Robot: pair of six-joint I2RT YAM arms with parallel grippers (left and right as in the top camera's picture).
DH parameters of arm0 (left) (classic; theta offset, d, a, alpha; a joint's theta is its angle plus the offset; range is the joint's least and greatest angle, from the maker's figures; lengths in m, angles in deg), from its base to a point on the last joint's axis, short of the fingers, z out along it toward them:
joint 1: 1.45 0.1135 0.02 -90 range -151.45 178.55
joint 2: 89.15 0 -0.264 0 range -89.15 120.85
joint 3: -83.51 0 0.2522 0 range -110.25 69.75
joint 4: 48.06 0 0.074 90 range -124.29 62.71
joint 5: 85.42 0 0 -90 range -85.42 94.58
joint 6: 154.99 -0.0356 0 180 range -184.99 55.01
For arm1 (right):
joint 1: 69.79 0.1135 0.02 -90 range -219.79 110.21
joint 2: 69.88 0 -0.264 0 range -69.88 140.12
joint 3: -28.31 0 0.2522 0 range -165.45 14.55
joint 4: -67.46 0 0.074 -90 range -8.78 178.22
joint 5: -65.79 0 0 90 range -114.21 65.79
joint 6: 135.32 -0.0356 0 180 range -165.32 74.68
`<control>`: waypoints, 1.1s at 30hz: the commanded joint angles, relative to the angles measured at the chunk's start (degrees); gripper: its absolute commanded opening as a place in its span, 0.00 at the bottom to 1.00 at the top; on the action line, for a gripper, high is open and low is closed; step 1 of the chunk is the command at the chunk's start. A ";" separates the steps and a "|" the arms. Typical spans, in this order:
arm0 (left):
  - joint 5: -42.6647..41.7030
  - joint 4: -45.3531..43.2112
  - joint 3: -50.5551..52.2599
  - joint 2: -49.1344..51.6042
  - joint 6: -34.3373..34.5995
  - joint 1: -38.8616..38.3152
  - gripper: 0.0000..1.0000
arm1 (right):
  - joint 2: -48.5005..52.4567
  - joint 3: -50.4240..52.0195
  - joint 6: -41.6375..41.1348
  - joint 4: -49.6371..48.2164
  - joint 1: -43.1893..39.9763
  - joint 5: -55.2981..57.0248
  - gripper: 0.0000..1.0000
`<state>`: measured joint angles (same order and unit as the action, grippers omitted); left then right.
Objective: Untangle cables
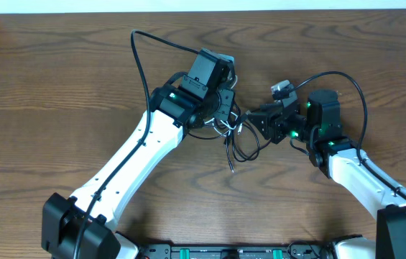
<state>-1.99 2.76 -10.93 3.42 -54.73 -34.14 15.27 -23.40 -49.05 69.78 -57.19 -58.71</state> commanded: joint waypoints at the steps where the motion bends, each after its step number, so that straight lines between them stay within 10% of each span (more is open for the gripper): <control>1: -3.65 -0.09 0.22 -0.20 -0.15 0.13 0.08 | 0.37 -0.50 -2.05 0.13 -0.31 3.76 0.50; 17: -20.26 -4.66 0.22 -0.22 0.22 0.13 0.08 | 0.37 -0.50 -2.45 0.11 -0.31 3.76 0.51; 33: -13.35 -5.44 0.22 -0.22 0.92 0.13 0.08 | -0.52 -0.50 -4.39 -2.08 -1.36 0.55 0.42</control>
<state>-19.39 -3.16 -10.93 3.42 -54.30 -34.14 15.27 -23.38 -51.89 69.01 -57.39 -55.32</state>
